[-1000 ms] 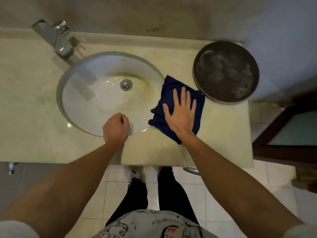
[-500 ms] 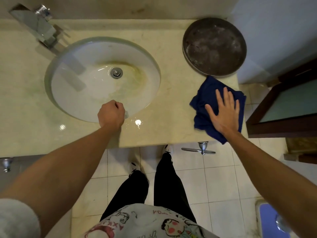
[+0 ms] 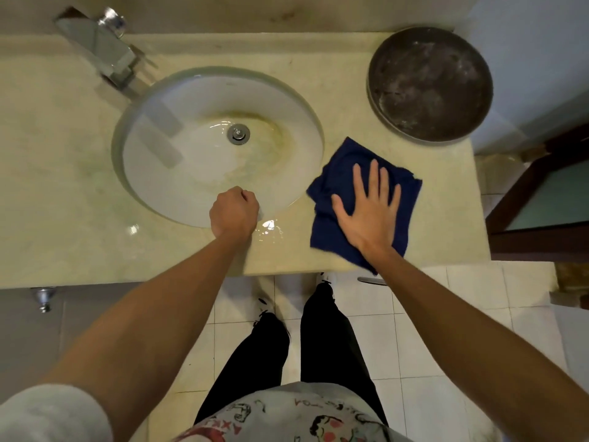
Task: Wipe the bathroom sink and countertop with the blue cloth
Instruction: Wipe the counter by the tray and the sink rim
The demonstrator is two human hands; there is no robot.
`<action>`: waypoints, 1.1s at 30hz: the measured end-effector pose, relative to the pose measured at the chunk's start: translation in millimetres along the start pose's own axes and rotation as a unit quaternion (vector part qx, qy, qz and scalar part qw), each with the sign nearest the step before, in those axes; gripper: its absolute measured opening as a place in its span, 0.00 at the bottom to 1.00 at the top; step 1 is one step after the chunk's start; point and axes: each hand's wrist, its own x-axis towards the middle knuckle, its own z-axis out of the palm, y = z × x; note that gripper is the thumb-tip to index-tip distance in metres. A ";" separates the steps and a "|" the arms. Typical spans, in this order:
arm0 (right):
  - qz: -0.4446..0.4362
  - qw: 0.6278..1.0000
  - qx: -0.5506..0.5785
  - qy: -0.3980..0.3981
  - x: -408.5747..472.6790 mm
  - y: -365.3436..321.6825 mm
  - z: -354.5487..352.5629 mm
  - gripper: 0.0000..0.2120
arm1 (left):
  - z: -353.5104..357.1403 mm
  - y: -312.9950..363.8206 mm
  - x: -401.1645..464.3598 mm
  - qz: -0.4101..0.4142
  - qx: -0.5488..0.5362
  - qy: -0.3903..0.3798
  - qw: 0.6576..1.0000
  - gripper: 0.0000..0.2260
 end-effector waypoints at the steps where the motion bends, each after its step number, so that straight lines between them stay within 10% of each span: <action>1: -0.008 1.000 0.001 -0.001 13.1 -9.9 0.1 0.37 | 0.3 -0.2 -0.2 -0.001 -0.005 0.000 1.000 0.17; 13: -0.031 0.999 0.003 -0.006 -46.7 -66.4 11.0 0.36 | -29.5 -26.7 25.6 -0.021 -0.312 -0.048 0.949 0.12; 25: -0.155 0.985 0.060 -0.043 -119.8 -297.0 42.4 0.37 | -97.1 -90.8 74.6 0.013 -0.310 0.095 0.946 0.14; 33: -0.291 0.948 -0.092 -0.090 -115.5 -361.5 46.0 0.35 | -105.7 -101.4 83.2 0.025 -0.258 0.094 0.961 0.18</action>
